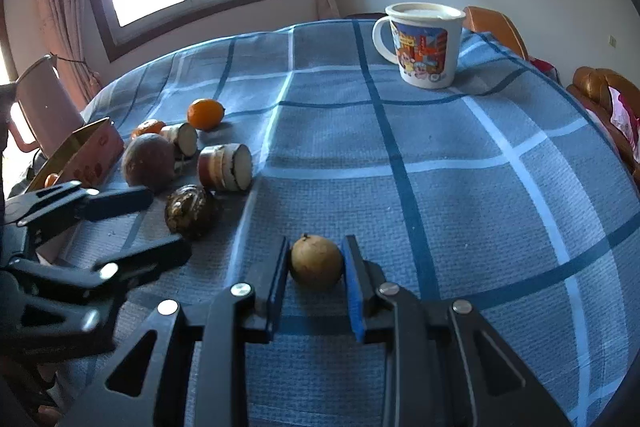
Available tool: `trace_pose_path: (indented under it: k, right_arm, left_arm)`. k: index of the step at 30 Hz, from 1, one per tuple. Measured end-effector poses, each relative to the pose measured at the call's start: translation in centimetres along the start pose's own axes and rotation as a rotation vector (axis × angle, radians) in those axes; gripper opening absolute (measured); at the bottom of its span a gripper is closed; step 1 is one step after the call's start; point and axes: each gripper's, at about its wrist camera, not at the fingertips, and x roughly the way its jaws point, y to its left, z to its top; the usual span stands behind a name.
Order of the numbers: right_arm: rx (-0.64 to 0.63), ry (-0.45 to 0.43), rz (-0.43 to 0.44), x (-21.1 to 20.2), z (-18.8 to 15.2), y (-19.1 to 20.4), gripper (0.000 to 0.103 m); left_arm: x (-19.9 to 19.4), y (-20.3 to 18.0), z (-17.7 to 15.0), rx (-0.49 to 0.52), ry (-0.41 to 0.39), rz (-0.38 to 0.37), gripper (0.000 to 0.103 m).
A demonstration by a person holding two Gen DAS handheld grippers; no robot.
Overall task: Organize fruits
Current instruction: 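Grasp a small tan round fruit with the right tool while the left tool grasps another dark brown fruit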
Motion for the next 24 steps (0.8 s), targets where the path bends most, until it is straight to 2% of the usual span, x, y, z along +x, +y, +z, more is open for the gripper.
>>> trace_pose_path:
  k: [7, 15, 16, 17, 24]
  right_arm:
    - [-0.006, 0.0, -0.002, -0.1, -0.1, 0.1, 0.03]
    - [-0.023, 0.0, -0.019, -0.1, -0.2, 0.5, 0.03]
    - [-0.025, -0.002, -0.02, -0.1, -0.2, 0.5, 0.03]
    - [-0.026, -0.003, -0.021, -0.1, -0.2, 0.6, 0.03]
    - [-0.027, -0.016, -0.023, -0.3, -0.3, 0.6, 0.03]
  left_arm:
    - [1.1, -0.1, 0.9, -0.002, 0.007, 0.015, 0.049]
    - [2.2, 0.3, 1.2, -0.022, 0.054, 0.009, 0.049]
    - [2.2, 0.4, 1.2, -0.024, 0.053, 0.008, 0.047]
    - [2.1, 0.4, 1.1, -0.025, 0.052, 0.008, 0.041]
    - [1.7, 0.5, 0.8, -0.031, 0.044, -0.01, 0.041]
